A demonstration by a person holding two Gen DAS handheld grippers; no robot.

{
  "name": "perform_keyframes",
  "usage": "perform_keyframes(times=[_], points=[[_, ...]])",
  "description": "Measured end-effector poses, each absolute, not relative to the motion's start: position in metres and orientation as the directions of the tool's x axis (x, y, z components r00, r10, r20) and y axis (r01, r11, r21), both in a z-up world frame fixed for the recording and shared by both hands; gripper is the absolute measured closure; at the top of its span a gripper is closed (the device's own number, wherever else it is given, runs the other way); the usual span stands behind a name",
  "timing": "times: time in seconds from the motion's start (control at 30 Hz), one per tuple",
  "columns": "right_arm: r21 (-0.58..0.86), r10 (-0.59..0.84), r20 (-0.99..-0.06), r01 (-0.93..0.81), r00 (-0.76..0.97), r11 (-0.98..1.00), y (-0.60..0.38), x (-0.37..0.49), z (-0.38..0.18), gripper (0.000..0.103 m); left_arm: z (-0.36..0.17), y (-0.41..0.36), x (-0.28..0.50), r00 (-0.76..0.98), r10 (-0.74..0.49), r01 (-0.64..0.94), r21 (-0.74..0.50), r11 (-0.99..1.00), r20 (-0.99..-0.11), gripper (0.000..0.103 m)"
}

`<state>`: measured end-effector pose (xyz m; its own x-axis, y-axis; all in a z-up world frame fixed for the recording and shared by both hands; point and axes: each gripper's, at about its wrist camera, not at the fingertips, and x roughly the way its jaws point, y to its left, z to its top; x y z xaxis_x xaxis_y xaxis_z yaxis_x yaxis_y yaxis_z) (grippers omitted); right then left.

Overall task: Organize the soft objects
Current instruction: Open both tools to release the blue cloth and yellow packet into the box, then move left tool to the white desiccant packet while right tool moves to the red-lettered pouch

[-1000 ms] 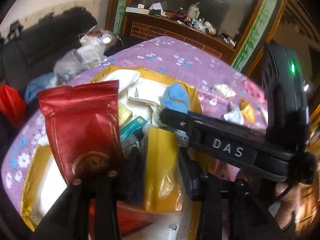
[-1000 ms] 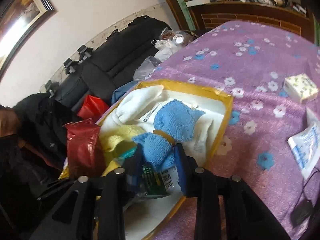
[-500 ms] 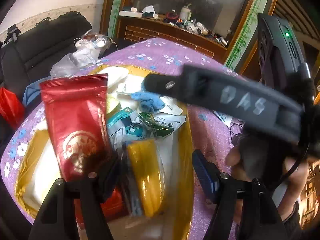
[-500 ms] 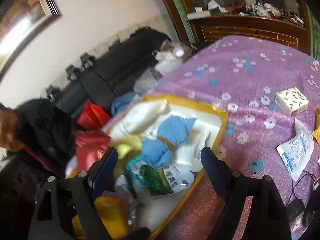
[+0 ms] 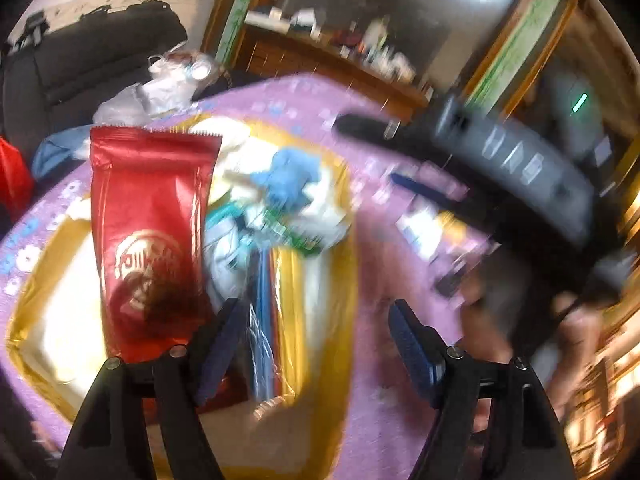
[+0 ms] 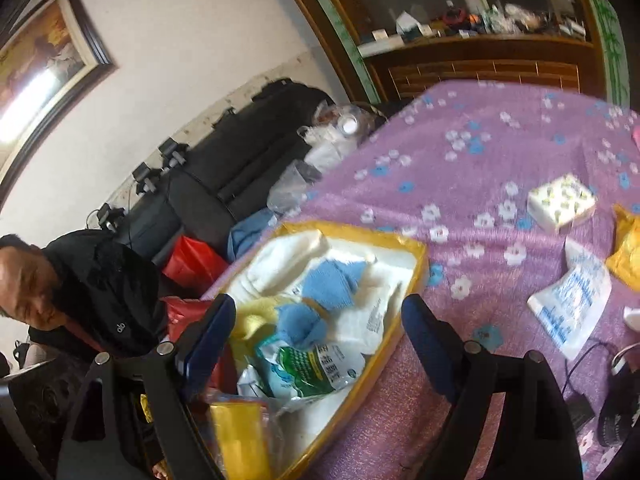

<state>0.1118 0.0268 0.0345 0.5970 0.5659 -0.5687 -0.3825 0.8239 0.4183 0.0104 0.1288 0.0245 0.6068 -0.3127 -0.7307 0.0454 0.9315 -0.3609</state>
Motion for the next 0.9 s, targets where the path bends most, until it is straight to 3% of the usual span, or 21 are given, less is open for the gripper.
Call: perform_keyframes(times=[0.17,0.37,0.47,0.57,0.67,0.83,0.9], points=[[0.428,0.544,-0.604,-0.339,0.583,0.838,0.022,0.118,0.026,0.018,0.030,0.129,0.003,0.624,-0.336,0.052,-0.391,0.919,-0.706,0.025],[0.457,0.561,-0.596,-0.331,0.575,0.826,0.006,0.117,0.040,0.018,0.028,0.134,0.008,0.518,-0.349,-0.011,-0.414,0.910,-0.781,0.025],[0.442,0.547,-0.610,-0.326,0.573,0.835,-0.017,0.109,0.060,0.018,0.039,0.137,0.001,0.515,-0.390,0.012,-0.448,0.894,-0.764,0.025],[0.294,0.388,-0.659,-0.253,0.645,0.921,-0.067,0.094,0.089,0.018,0.058,0.134,-0.010,0.557,-0.428,0.056,-0.482,0.875,-0.712,0.025],[0.215,0.263,-0.651,-0.160,0.712,0.963,-0.130,0.088,0.107,0.018,0.071,0.114,-0.016,0.567,-0.471,0.119,-0.498,0.859,-0.676,0.025],[0.370,0.224,-0.656,0.048,0.721,0.928,-0.237,0.103,0.062,0.018,0.078,0.073,-0.004,0.531,-0.473,0.191,-0.444,0.875,-0.703,0.025],[0.413,0.253,-0.710,0.097,0.657,0.905,-0.252,0.117,0.031,0.019,0.076,0.058,0.007,0.525,-0.449,0.192,-0.414,0.890,-0.723,0.025]])
